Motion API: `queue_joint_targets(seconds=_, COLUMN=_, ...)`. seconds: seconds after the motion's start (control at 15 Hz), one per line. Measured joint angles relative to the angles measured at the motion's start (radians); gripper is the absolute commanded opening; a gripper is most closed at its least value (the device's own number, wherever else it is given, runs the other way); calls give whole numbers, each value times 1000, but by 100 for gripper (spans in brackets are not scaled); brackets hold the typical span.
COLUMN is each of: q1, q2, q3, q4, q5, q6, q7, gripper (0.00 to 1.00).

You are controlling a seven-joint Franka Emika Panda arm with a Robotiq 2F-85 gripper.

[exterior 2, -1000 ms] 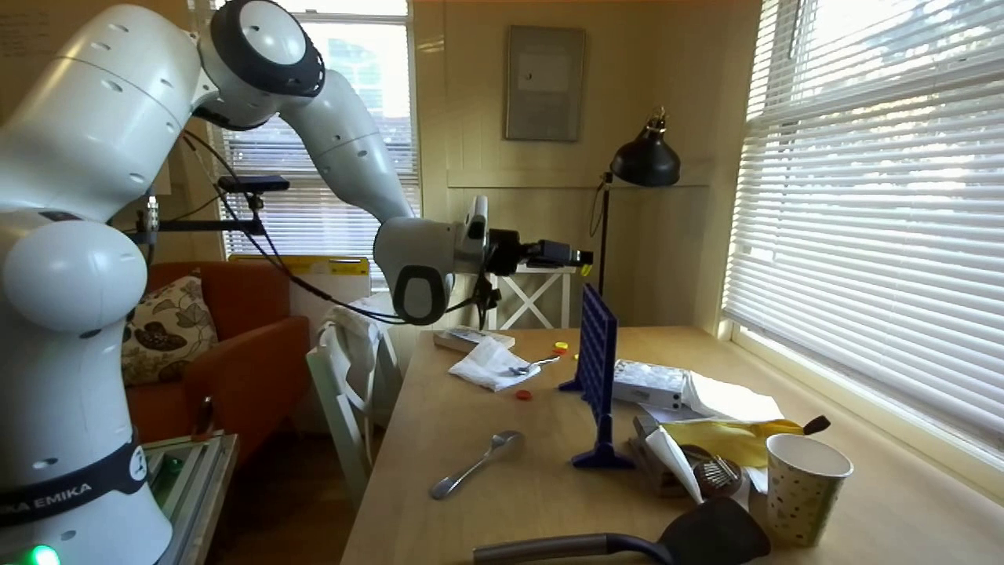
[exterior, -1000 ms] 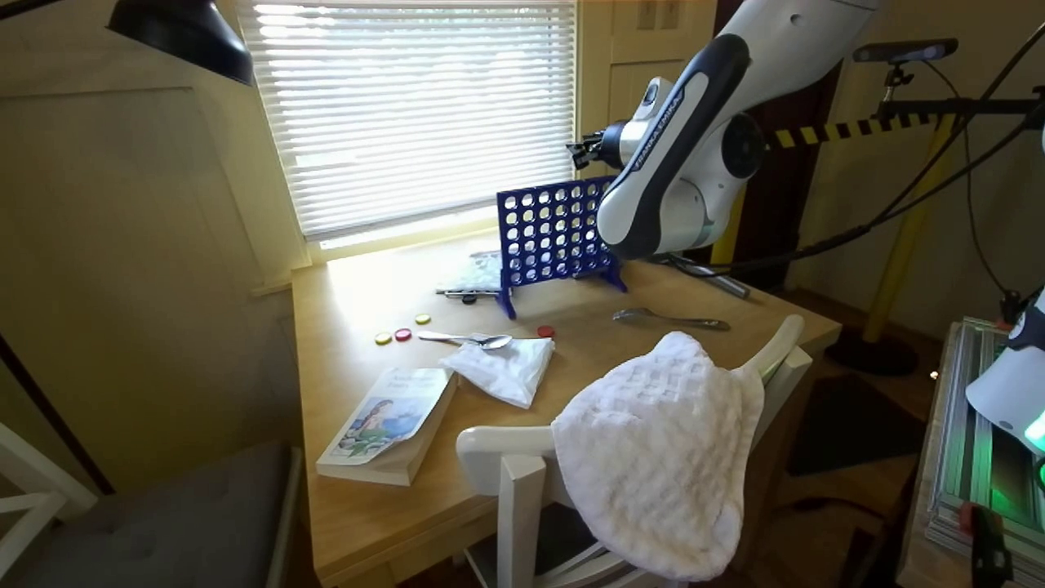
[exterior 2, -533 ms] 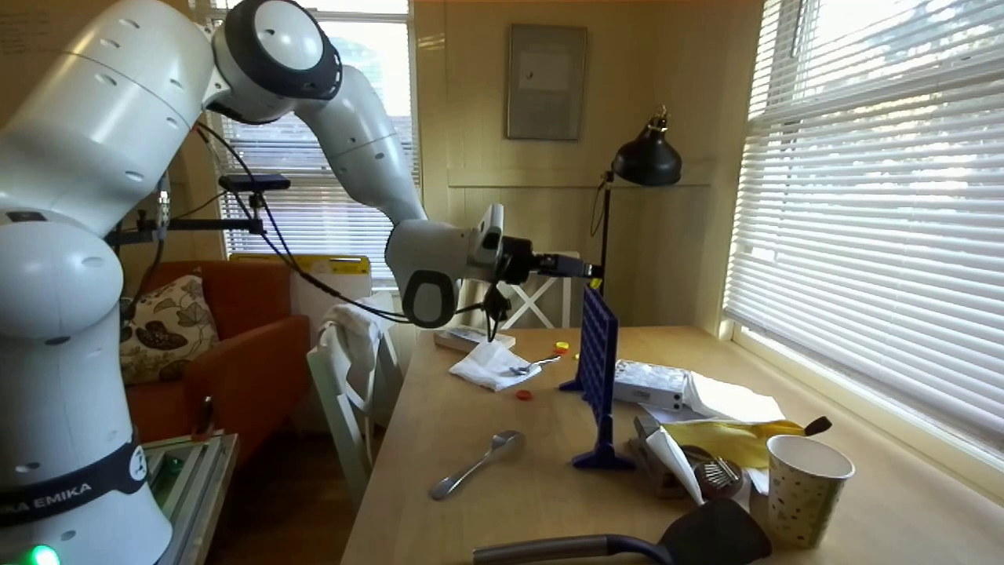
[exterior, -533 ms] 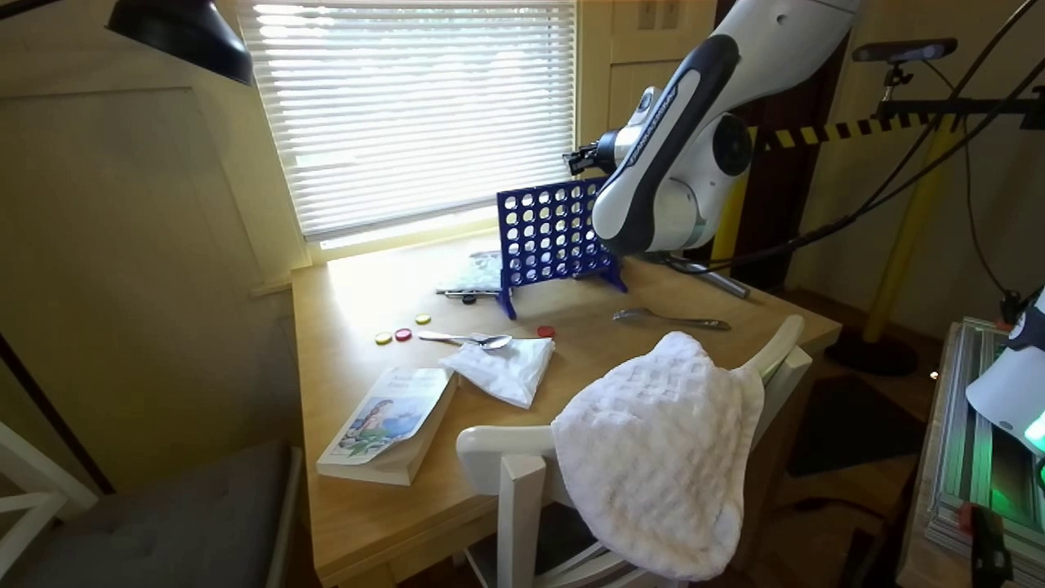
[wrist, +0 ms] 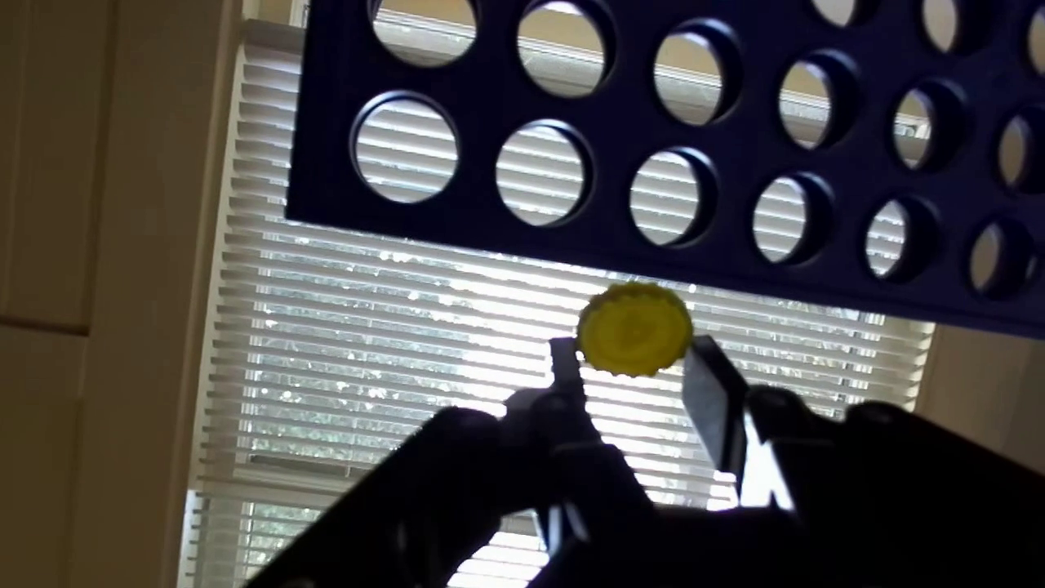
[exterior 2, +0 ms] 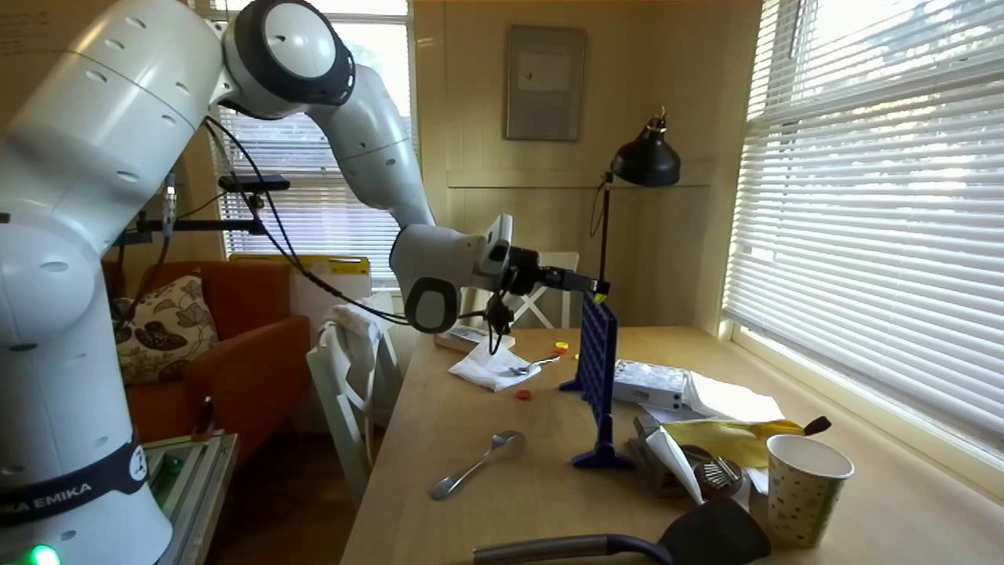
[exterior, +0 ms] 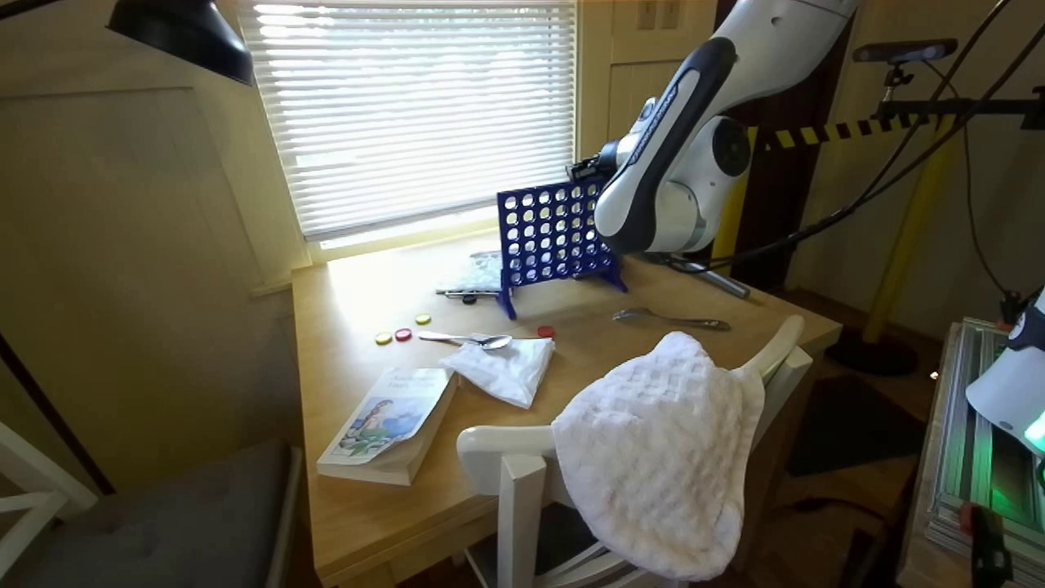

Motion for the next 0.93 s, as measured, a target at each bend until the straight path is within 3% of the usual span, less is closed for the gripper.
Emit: queue_joint_targets(seconds=0.93, q1=10, q2=1, q3=-12, q4=22, q5=-17, q6=-1, q7=0, gripper=12)
